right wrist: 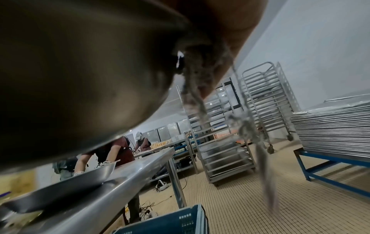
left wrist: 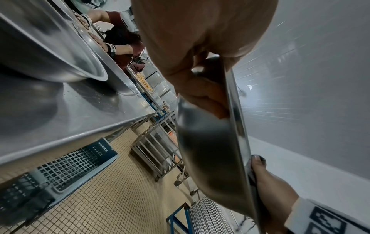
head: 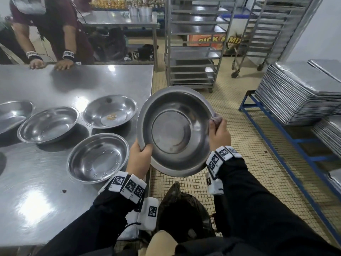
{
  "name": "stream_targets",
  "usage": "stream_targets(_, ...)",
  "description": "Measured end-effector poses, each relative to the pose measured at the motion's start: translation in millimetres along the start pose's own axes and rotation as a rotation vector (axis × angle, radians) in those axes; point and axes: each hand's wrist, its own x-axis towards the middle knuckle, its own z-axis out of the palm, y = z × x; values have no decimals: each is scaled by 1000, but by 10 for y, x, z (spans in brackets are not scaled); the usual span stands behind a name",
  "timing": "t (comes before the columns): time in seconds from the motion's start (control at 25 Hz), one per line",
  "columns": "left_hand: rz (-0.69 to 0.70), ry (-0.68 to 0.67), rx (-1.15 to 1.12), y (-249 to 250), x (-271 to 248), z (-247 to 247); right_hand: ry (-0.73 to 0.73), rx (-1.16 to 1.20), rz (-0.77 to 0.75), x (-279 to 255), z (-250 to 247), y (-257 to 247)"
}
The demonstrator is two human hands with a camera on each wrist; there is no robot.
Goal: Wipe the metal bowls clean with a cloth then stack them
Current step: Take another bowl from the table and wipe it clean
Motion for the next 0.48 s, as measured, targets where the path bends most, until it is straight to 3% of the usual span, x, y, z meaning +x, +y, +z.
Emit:
stream_targets(0.2, -73, -23, -34, -111, 146, -141, -87, 18, 61, 5, -127, 1)
stream_targets(0.32, 18, 49, -66, -132, 164, -167, 0, 135, 153, -116, -44, -60)
stream_targets(0.48, 113, -61, -87, -102, 111, -43, 153, 327, 291, -259, 153, -248)
